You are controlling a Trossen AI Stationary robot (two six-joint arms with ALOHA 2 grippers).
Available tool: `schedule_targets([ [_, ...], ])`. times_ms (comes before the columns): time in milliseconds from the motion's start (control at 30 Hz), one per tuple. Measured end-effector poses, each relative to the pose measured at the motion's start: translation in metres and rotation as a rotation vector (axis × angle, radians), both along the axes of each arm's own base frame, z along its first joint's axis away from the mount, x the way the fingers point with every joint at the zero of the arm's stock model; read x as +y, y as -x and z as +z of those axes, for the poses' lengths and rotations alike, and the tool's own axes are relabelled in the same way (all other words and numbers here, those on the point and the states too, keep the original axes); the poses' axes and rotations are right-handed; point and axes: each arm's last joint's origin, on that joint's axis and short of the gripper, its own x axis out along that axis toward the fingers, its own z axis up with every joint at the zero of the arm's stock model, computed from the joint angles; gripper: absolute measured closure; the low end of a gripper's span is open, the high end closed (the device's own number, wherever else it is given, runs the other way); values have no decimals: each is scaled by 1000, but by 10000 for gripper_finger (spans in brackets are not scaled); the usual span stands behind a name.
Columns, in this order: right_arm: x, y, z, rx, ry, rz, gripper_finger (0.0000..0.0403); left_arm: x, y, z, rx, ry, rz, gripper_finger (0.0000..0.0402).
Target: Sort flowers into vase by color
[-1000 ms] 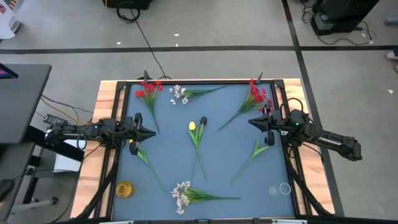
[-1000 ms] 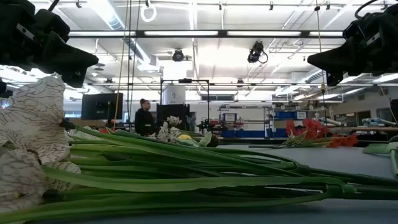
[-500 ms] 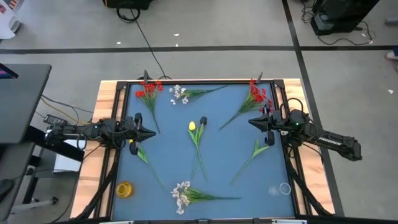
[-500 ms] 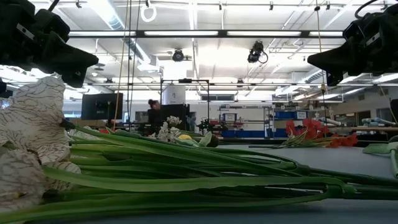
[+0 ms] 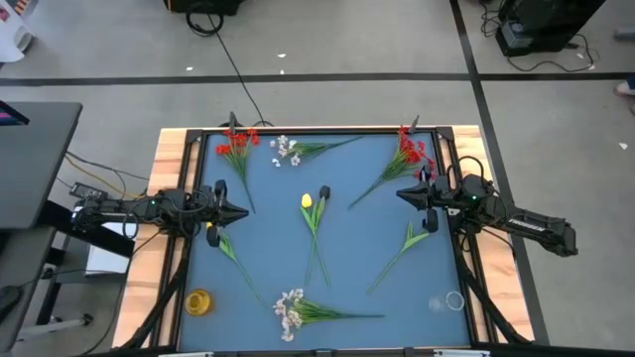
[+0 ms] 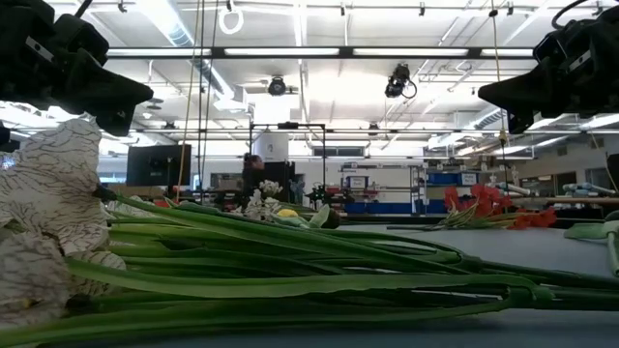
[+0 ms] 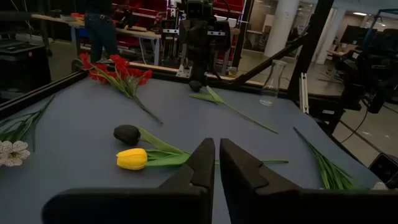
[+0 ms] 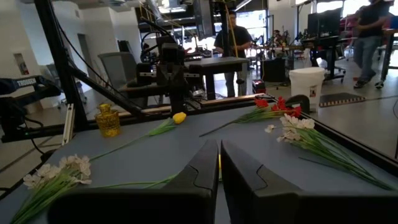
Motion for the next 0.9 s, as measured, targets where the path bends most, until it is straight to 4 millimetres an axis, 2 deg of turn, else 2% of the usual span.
schedule_targets([
  [333,0,0,0,0,8,-1,373,0,0,0,0,0,0,370],
  [533,-3,1,4,-13,196,-107,373,0,0,0,0,0,0,370],
  [900,-3,1,8,-54,205,-148,373,1,0,1,-17,39,26,370],
])
